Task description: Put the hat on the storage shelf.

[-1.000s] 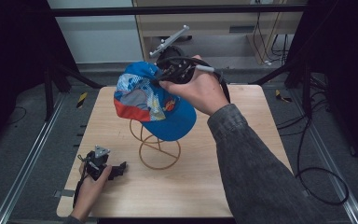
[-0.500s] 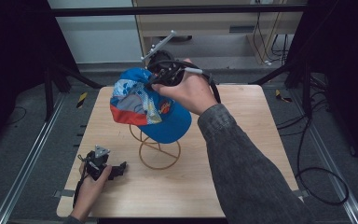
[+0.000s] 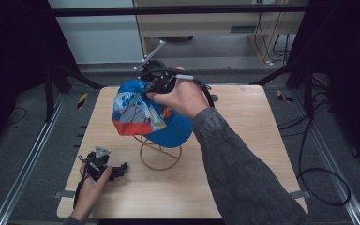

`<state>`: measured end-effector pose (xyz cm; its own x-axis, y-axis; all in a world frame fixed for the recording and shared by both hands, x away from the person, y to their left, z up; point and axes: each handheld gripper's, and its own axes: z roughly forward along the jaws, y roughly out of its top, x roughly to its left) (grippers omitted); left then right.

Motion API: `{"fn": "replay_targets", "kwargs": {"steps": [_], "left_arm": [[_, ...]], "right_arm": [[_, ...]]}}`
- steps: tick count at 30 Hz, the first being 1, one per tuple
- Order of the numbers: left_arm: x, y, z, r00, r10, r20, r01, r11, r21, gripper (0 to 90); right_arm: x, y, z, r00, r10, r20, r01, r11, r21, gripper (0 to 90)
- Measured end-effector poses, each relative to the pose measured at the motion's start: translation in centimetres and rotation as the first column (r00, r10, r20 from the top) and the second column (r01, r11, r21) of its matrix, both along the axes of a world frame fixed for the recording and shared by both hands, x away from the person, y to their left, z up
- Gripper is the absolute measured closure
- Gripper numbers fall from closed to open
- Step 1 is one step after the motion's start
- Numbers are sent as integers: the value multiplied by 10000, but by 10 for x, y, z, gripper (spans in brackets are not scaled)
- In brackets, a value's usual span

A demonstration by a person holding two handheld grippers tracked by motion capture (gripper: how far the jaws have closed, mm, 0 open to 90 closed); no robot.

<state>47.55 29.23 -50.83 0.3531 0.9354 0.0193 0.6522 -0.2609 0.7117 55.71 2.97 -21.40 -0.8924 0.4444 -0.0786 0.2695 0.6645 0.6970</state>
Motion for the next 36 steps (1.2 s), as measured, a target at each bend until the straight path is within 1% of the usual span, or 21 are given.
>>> {"fn": "replay_targets", "kwargs": {"steps": [1,4,12,16,23,28,31,36], "left_arm": [[0,0,0,10000,-3,-5,3,10000,-4,0],[0,0,0,10000,-3,-5,3,10000,2,0],[0,0,0,10000,4,0,-4,10000,-4,0],[0,0,0,10000,-2,-2,2,10000,2,0],[0,0,0,10000,1,-2,-1,10000,-3,0],[0,0,0,10000,-1,-3,1,10000,-4,0],[0,0,0,10000,0,-3,0,10000,2,0],[0,0,0,10000,-5,-10,5,10000,0,0]], "right_arm": [[0,3,-4,10000,75,-38,-75,9999,-86,890],[0,8,-9,9998,161,-92,-163,9997,-189,890],[1,11,-15,9996,174,-216,-180,9995,-277,889],[0,13,-20,9992,287,-290,-297,9990,-334,885],[1,14,-22,9989,348,-328,-359,9988,-329,875],[0,17,-25,9989,380,-269,-393,9980,-490,863],[0,17,-25,9989,372,-268,-385,9981,-480,860],[1,15,-27,9988,360,-345,-373,9985,-403,827]]}}
